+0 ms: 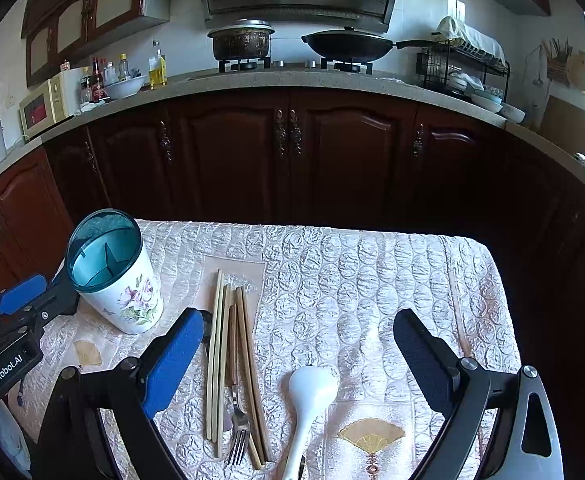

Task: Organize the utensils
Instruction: 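Move the left tool toward the metal spoon while the right tool approaches the chopsticks, then close the left tool on the metal spoon while the right tool grasps one wooden chopstick, then lift and carry the spoon and chopstick over the teal-lidded utensil holder, then open the left tool dropping the spoon in the holder while the right releases the chopstick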

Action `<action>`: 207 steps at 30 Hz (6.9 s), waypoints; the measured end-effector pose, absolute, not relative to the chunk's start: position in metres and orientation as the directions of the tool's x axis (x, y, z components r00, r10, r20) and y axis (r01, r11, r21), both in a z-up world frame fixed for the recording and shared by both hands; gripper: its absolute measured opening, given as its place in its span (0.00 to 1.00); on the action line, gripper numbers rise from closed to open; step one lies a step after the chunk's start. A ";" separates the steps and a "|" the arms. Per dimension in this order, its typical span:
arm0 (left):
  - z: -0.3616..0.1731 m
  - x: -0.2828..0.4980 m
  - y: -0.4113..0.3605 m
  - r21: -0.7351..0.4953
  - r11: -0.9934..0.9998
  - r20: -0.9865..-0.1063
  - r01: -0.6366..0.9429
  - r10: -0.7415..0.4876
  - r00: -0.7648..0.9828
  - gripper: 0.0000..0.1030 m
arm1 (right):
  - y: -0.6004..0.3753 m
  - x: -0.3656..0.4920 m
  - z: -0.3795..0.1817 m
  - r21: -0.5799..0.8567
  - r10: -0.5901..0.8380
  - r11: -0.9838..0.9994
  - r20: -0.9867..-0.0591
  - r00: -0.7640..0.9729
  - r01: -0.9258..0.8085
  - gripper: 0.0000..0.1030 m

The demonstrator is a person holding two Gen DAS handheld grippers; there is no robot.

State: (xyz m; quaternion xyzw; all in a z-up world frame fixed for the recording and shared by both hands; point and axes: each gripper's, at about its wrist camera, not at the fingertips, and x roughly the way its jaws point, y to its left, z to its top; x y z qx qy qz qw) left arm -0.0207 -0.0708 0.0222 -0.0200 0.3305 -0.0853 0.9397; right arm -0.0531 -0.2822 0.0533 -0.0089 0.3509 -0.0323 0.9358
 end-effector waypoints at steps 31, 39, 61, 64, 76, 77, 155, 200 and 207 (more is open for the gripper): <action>0.009 -0.013 -0.077 -0.138 0.976 -0.651 0.170 -0.219 0.727 0.50 | -0.293 -0.044 0.040 -0.036 -0.082 0.996 -0.685 0.724 0.078 0.92; 0.003 -0.008 -0.077 -0.159 0.972 -0.668 0.172 -0.234 0.707 0.50 | -0.296 -0.043 0.036 -0.036 -0.084 0.996 -0.692 0.717 0.082 0.92; -0.039 0.019 -0.103 -0.172 0.965 -0.753 0.196 -0.257 0.605 0.50 | -0.314 -0.018 -0.005 -0.029 -0.071 0.997 -0.766 0.639 0.076 0.92; -0.042 0.023 -0.104 -0.166 0.967 -0.759 0.195 -0.252 0.601 0.50 | -0.314 -0.014 -0.012 -0.034 -0.066 0.997 -0.780 0.622 0.064 0.92; -0.067 0.038 -0.091 -0.177 0.971 -0.787 0.158 -0.236 0.570 0.50 | -0.305 0.018 -0.046 0.078 0.104 0.994 -0.829 0.549 -0.071 0.65; -0.070 0.040 -0.090 -0.187 0.970 -0.790 0.154 -0.242 0.564 0.50 | -0.303 0.023 -0.050 0.094 0.125 0.992 -0.834 0.537 -0.084 0.59; 0.033 -0.020 0.001 -0.111 0.931 -0.667 0.349 -0.330 0.668 0.01 | -0.337 -0.011 0.091 0.291 0.413 0.910 -0.687 0.598 -0.295 0.05; 0.082 0.068 0.008 0.277 0.959 -0.372 0.059 0.050 0.927 0.02 | -0.234 0.068 0.202 0.293 0.477 0.877 -0.435 0.764 -0.381 0.05; 0.026 0.093 -0.003 0.324 0.943 -0.445 0.074 0.083 0.892 0.02 | -0.203 0.118 0.153 0.279 0.461 0.887 -0.508 0.728 -0.367 0.05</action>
